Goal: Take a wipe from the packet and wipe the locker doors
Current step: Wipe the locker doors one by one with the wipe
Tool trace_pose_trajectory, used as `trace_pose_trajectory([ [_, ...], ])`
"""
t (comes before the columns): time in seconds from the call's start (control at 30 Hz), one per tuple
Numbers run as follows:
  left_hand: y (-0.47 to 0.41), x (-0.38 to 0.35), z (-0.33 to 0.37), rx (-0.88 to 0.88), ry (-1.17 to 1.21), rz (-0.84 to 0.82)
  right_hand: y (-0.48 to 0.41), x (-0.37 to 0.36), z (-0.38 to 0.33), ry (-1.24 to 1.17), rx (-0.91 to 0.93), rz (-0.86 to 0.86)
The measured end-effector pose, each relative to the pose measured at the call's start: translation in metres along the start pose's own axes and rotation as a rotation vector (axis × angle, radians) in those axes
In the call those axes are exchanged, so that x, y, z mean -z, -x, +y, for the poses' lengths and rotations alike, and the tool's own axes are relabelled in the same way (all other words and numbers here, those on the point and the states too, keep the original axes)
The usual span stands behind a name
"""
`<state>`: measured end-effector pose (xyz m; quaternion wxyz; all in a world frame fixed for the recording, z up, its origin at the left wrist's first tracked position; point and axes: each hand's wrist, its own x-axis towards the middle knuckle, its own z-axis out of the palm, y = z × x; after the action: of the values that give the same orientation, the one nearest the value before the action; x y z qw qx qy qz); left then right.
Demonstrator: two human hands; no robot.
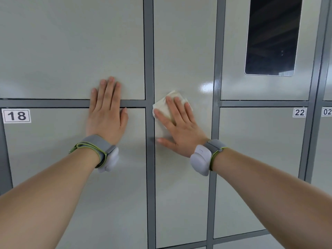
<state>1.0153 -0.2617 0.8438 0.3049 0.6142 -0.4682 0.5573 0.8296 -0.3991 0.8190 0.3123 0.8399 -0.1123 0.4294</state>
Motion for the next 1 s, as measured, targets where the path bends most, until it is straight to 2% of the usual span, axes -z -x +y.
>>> trace_pose_trajectory([
  [0.13,0.003,-0.001,0.003,0.009,-0.030,-0.005,-0.006,0.009,0.007,-0.002,-0.004,-0.022],
  [0.33,0.004,-0.004,0.004,0.016,-0.047,0.006,-0.046,0.027,0.000,-0.079,-0.215,-0.044],
  [0.57,0.003,-0.002,0.001,0.018,-0.031,0.009,-0.014,0.004,-0.001,0.010,-0.015,0.004],
  [0.73,0.005,-0.002,0.004,0.028,-0.027,0.003,0.005,0.004,0.005,0.020,0.039,-0.012],
  [0.8,0.005,-0.004,0.005,0.038,-0.025,0.005,-0.002,0.011,0.014,0.003,0.007,-0.019],
  [0.93,0.004,-0.004,0.007,0.052,-0.031,0.009,-0.022,0.024,0.018,-0.053,-0.174,-0.039],
  [1.0,0.004,-0.004,0.007,0.050,-0.040,0.003,-0.022,0.022,0.012,-0.063,-0.188,-0.051],
])
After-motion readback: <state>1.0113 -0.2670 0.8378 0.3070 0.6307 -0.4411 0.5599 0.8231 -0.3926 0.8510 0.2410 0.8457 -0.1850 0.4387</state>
